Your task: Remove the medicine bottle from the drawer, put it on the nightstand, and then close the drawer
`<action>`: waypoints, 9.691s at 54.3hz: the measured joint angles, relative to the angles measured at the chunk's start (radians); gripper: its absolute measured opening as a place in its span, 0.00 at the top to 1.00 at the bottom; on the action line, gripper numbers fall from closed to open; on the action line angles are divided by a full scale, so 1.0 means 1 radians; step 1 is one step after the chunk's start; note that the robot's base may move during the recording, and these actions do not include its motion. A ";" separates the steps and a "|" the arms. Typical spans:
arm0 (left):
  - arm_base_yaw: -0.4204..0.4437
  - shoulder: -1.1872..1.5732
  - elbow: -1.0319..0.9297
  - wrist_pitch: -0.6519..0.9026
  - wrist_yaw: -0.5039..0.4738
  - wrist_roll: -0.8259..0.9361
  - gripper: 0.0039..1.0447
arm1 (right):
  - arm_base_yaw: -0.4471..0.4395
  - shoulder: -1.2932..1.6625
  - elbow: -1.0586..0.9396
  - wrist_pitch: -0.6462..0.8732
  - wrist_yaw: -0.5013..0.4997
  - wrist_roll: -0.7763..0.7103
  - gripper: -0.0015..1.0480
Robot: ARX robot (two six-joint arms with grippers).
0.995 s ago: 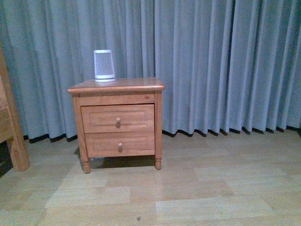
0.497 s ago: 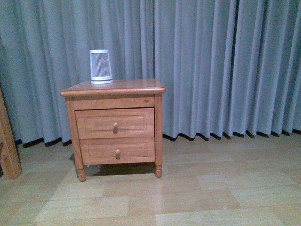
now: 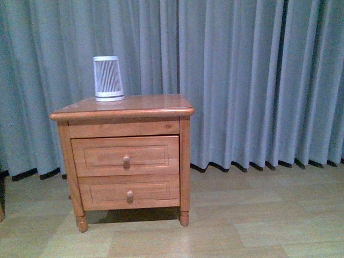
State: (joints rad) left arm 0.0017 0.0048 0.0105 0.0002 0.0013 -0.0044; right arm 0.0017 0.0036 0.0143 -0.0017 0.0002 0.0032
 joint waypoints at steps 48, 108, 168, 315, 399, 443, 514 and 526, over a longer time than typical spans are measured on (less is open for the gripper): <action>0.090 0.982 0.613 0.421 0.246 -0.127 0.06 | 0.000 0.000 0.000 0.000 -0.001 0.000 0.07; -0.141 2.556 1.677 0.599 0.000 -0.097 0.06 | 0.000 0.000 0.000 0.000 -0.001 0.000 0.07; -0.139 2.763 1.939 0.550 -0.051 -0.076 0.33 | 0.000 0.000 0.000 0.000 -0.001 0.000 0.07; 0.003 0.549 0.366 0.176 -0.002 -0.011 0.42 | 0.000 0.000 0.000 0.000 -0.001 0.000 0.07; -0.002 0.040 0.032 -0.001 -0.002 -0.003 0.10 | 0.000 -0.001 0.000 0.000 -0.004 0.000 0.07; -0.002 0.039 0.032 -0.001 -0.002 0.000 0.06 | -0.017 1.598 0.942 0.100 -0.259 -0.169 0.07; -0.002 0.039 0.032 -0.001 -0.002 0.000 0.06 | 0.068 2.315 1.515 -0.044 -0.221 -0.285 0.07; -0.002 0.039 0.032 -0.001 -0.002 0.000 0.06 | 0.086 2.355 1.529 -0.040 -0.213 -0.285 0.07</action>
State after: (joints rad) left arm -0.0002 0.0441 0.0425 -0.0006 -0.0006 -0.0048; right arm 0.0875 2.3589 1.5436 -0.0418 -0.2127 -0.2813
